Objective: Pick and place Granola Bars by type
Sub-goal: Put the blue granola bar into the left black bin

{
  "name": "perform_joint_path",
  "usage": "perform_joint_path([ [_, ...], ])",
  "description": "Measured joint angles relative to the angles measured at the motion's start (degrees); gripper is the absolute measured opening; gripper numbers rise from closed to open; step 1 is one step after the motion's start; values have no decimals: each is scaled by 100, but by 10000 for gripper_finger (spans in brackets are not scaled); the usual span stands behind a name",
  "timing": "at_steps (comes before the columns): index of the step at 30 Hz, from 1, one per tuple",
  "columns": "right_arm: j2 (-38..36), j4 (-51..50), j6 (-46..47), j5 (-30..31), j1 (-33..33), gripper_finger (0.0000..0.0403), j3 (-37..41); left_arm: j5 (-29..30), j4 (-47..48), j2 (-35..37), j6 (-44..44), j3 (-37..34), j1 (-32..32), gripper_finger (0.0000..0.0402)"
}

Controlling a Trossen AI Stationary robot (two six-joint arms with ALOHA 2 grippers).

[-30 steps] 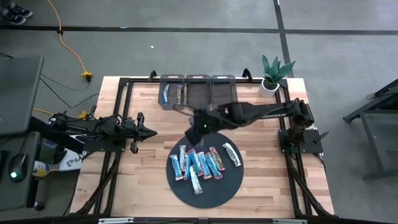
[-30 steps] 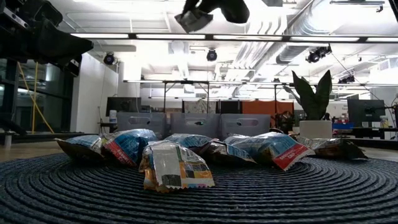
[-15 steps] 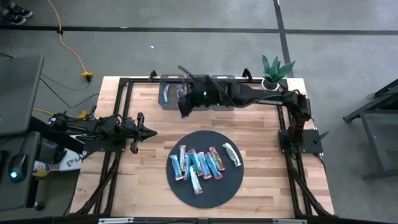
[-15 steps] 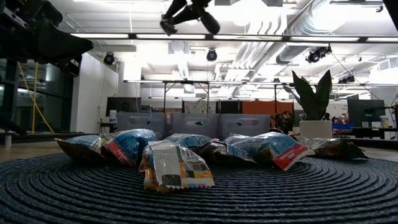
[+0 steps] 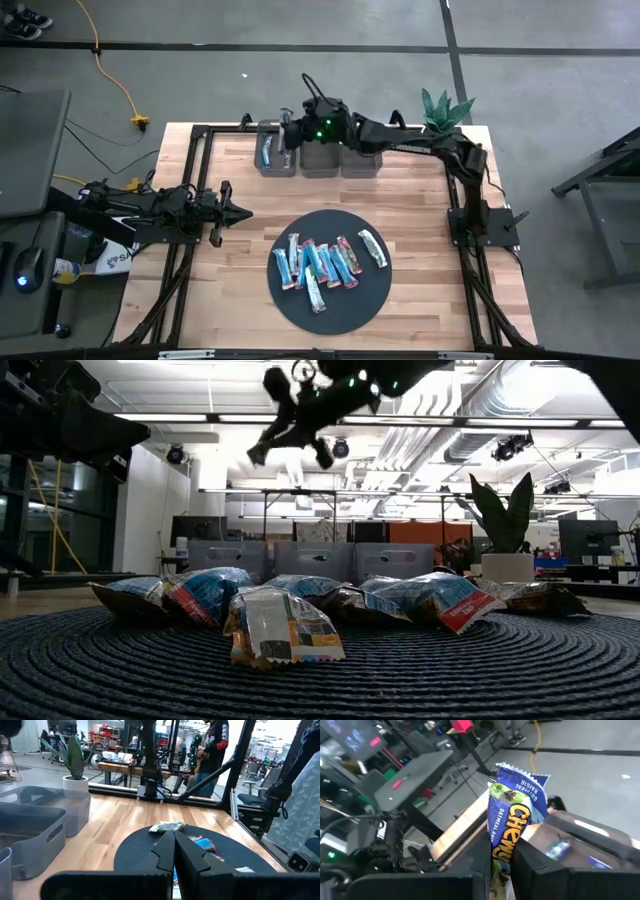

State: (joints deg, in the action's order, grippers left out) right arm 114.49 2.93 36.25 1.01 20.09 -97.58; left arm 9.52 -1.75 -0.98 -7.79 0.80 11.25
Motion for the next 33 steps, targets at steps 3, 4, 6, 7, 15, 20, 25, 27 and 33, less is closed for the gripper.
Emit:
perform_joint_path([
  [3, 306, 414, 235, -288, 151, 39, 0, -2, 2, -2, 0, 2, 2, 1],
  [4, 398, 542, 283, -366, 200, 38, 0, -2, 3, -2, 0, 1, 2, 1],
  [6, 559, 699, 400, -475, 283, 37, 0, 0, 2, -2, 0, 2, 2, 1],
  [7, 626, 757, 433, -522, 329, 36, 0, 0, 2, -2, 0, 1, 2, 1],
  [15, 1073, 1216, 555, -713, 551, 36, -3, -2, 2, -1, 0, 1, 2, 1],
  [20, 1330, 1235, 538, -761, 592, 36, -7, -2, 2, -2, 0, 2, 2, 1],
  [25, 1480, 1276, 534, -840, 596, 36, -31, -2, 2, -1, 0, 1, 2, 1],
  [27, 1561, 1268, 532, -904, 596, 36, -123, -2, 3, -2, 0, 1, 2, 1],
  [33, 2065, 931, 474, -1128, 596, 36, -999, -2, 2, -2, 0, 1, 2, 1],
])
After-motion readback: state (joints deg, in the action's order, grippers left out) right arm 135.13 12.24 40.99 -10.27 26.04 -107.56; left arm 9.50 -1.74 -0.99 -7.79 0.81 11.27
